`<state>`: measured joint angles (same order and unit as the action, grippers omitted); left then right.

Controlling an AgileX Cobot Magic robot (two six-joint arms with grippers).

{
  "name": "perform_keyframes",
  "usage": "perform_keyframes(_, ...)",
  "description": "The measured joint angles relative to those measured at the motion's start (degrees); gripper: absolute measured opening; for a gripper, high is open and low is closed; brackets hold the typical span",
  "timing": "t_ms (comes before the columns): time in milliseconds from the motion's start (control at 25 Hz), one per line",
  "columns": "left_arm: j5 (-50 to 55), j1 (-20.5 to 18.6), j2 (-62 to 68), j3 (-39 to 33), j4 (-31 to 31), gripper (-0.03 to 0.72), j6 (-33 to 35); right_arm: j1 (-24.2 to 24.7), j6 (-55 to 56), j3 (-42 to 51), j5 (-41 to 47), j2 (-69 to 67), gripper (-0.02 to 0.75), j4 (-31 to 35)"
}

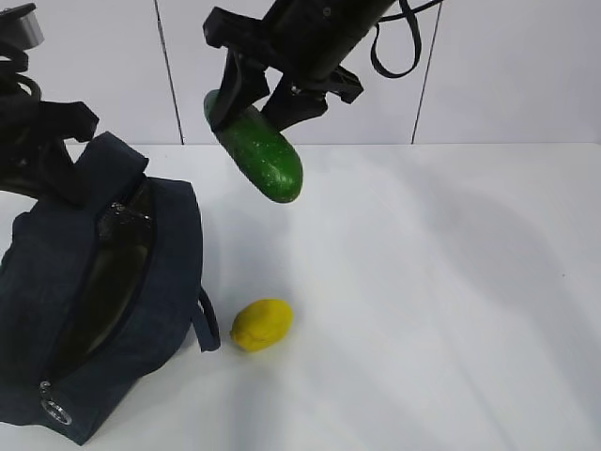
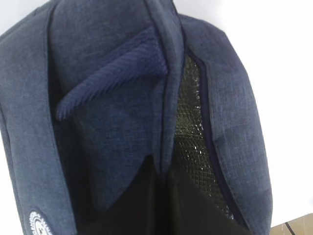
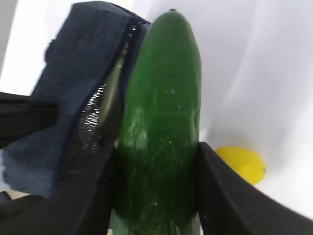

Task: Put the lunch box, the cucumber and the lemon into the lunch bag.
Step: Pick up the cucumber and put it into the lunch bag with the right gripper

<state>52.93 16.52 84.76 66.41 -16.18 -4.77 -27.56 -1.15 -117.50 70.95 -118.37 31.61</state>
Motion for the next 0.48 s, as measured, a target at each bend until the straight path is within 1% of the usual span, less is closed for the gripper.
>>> perform_keyframes(200, -0.6, 0.0, 0.0, 0.0, 0.0, -0.007, 0.0, -1.4, 2.1, 2.6, 0.1, 3.6, 0.367, 1.5)
perform_keyframes(480, -1.3, 0.0, 0.0, 0.0, 0.0, -0.007, 0.0, -4.8, 2.7, 10.3, -0.8, 7.3, 0.367, 3.4)
